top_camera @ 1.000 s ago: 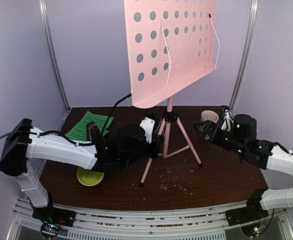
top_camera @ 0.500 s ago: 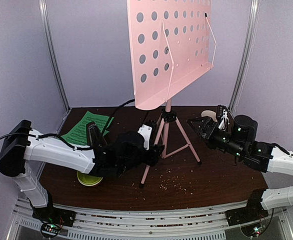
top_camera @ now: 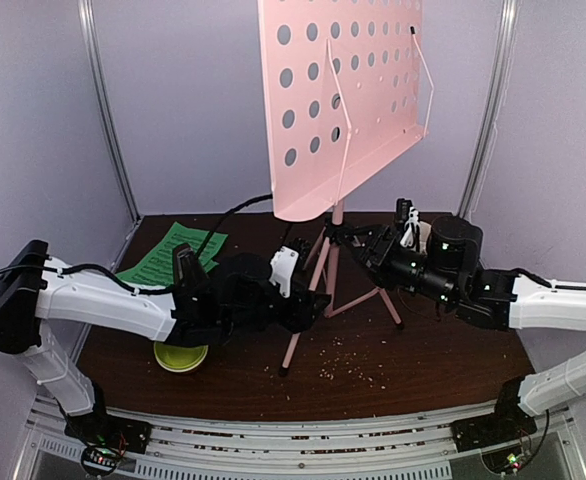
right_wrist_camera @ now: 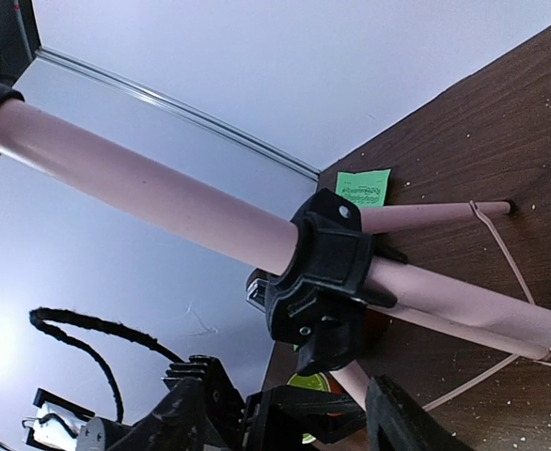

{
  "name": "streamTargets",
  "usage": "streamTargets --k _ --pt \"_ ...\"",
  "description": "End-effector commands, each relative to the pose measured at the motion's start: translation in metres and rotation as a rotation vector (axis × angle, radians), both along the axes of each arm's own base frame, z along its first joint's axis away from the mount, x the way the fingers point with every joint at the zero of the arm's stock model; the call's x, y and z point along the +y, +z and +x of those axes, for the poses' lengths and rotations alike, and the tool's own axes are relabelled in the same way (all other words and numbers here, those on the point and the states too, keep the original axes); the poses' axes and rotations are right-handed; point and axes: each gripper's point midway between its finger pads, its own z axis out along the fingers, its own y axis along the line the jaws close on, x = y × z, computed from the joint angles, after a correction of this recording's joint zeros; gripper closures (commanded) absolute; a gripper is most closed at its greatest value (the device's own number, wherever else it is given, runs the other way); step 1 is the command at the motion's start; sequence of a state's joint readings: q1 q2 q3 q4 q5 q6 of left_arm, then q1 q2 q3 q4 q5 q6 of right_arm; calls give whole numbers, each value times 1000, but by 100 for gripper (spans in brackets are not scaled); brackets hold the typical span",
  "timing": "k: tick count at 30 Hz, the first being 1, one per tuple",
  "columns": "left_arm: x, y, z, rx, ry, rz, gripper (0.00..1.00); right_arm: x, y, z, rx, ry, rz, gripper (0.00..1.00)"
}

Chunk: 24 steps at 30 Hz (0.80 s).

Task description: Pack up the instrument practice props

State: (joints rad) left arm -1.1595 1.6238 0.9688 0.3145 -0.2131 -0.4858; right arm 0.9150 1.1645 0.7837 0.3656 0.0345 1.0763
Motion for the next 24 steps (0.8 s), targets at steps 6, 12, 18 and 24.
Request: streamTargets --k 6,12,18,24 --pt "-6 33 -5 -34 -131 -97 54 -5 5 14 -9 -108 24 51" --pt "-5 33 3 -48 -127 -82 72 -6 1 21 -15 -141 1 61" --pt "-3 27 9 -50 -93 -46 81 -6 3 24 -29 -155 0 71" --pt "1 24 12 -51 -74 -27 93 -3 5 23 -62 -139 -2 83"
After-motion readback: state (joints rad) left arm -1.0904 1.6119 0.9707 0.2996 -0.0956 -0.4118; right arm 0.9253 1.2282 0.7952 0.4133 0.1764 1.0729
